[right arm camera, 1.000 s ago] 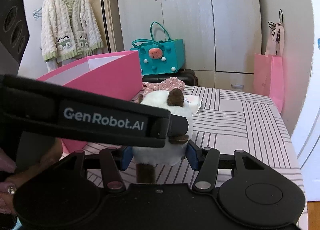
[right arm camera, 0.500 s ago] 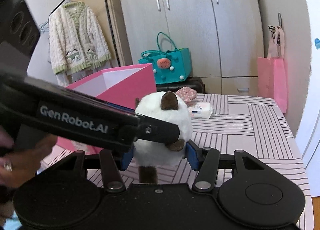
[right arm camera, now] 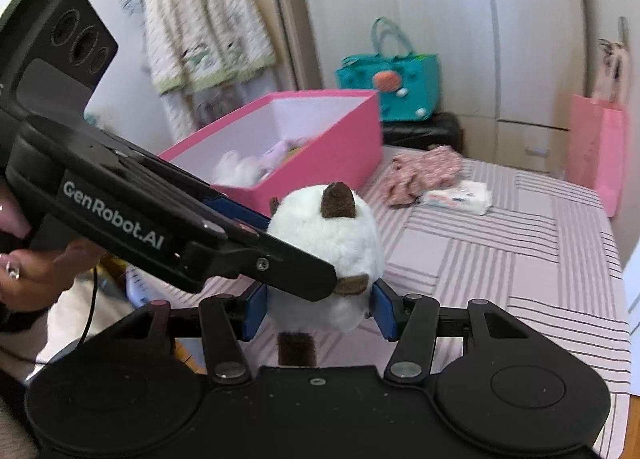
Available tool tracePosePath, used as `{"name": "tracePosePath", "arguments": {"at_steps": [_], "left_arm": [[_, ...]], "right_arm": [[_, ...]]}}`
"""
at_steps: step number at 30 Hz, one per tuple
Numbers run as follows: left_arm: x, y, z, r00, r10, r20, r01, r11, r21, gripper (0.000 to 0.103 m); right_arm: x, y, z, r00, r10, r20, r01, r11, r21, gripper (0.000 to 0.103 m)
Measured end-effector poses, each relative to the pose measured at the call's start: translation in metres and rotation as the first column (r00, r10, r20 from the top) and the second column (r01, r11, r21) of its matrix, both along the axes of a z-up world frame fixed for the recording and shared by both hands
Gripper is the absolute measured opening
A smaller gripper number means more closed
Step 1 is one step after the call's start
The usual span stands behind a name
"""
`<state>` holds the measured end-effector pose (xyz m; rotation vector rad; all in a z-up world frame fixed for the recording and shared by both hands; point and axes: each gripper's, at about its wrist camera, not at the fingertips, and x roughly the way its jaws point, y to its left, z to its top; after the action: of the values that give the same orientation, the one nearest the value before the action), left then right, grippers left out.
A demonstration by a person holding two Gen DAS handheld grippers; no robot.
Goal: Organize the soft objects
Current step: 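Carry the cat plush over the pink box and open the left gripper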
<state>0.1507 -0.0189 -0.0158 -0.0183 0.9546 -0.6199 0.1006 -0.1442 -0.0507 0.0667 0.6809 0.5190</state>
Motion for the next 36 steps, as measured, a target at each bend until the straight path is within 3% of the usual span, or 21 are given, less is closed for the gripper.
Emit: {"name": "tracePosePath", "arguments": {"at_steps": [9, 17, 21, 27, 32, 36], "left_arm": [[-0.028, 0.047, 0.019, 0.991, 0.086, -0.103, -0.086, 0.996, 0.006, 0.059], [-0.047, 0.09, 0.042, 0.98, 0.172, -0.103, -0.174, 0.985, -0.008, 0.06], [-0.051, 0.103, 0.061, 0.977, 0.206, -0.053, -0.207, 0.978, -0.015, 0.06], [-0.046, 0.116, 0.089, 0.969, 0.233, 0.086, -0.228, 0.972, -0.055, 0.061], [-0.032, 0.119, 0.104, 0.941, 0.267, 0.207, -0.248, 0.962, -0.111, 0.063], [-0.009, 0.121, 0.107, 0.919, 0.298, 0.257, -0.268, 0.952, -0.147, 0.063]], "right_arm": [[-0.004, 0.036, 0.019, 0.982, 0.157, -0.107, -0.151, 0.987, 0.064, 0.06], [-0.004, 0.072, 0.042, 0.961, 0.261, -0.096, -0.252, 0.963, 0.096, 0.06], [0.003, 0.085, 0.059, 0.955, 0.288, -0.068, -0.282, 0.955, 0.095, 0.06], [0.015, 0.091, 0.086, 0.959, 0.28, 0.036, -0.283, 0.955, 0.09, 0.06], [0.037, 0.091, 0.1, 0.958, 0.251, 0.14, -0.266, 0.958, 0.104, 0.06], [0.06, 0.093, 0.102, 0.947, 0.23, 0.225, -0.253, 0.964, 0.08, 0.06]]}}
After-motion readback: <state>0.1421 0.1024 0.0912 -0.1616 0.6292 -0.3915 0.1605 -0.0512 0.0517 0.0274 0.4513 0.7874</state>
